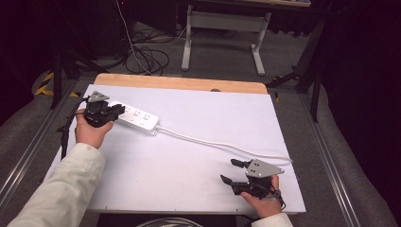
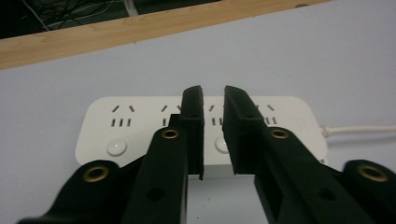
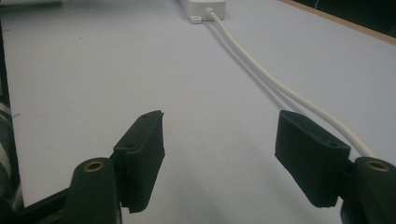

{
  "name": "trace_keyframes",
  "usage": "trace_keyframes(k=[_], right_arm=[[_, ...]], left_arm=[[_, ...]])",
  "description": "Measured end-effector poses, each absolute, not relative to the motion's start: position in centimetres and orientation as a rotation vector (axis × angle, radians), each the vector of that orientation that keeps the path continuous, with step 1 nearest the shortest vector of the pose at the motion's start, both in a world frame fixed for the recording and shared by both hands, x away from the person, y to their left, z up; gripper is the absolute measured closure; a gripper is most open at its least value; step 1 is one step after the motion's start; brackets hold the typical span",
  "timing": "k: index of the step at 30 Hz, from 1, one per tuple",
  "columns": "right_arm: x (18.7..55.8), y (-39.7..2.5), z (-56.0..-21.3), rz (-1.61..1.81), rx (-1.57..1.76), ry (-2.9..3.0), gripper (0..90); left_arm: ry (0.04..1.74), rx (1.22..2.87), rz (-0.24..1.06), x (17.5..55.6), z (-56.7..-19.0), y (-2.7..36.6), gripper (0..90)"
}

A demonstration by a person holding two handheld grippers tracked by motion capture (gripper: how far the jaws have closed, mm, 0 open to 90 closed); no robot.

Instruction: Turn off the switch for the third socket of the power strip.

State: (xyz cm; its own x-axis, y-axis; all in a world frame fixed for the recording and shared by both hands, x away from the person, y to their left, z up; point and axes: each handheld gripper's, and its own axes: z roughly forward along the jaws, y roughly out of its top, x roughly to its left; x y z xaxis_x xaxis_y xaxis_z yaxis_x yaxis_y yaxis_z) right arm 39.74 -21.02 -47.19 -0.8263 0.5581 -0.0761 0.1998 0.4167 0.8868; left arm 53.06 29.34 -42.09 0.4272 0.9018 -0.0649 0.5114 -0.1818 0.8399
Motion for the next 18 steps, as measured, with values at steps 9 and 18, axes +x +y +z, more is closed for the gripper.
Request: trace_keyframes(k=[9,18], right_arm=[[39.6,-21.1,-47.1,1.376,0.652,2.306,33.4],[39.6,-21.0,-47.1,1.373,0.657,2.309,33.4]], left_arm=[[1.115,1.784,0.522,50.5,-39.7,29.1,46.5],[1.032,1.787,0.476,47.2,-37.6,29.0,35.2]])
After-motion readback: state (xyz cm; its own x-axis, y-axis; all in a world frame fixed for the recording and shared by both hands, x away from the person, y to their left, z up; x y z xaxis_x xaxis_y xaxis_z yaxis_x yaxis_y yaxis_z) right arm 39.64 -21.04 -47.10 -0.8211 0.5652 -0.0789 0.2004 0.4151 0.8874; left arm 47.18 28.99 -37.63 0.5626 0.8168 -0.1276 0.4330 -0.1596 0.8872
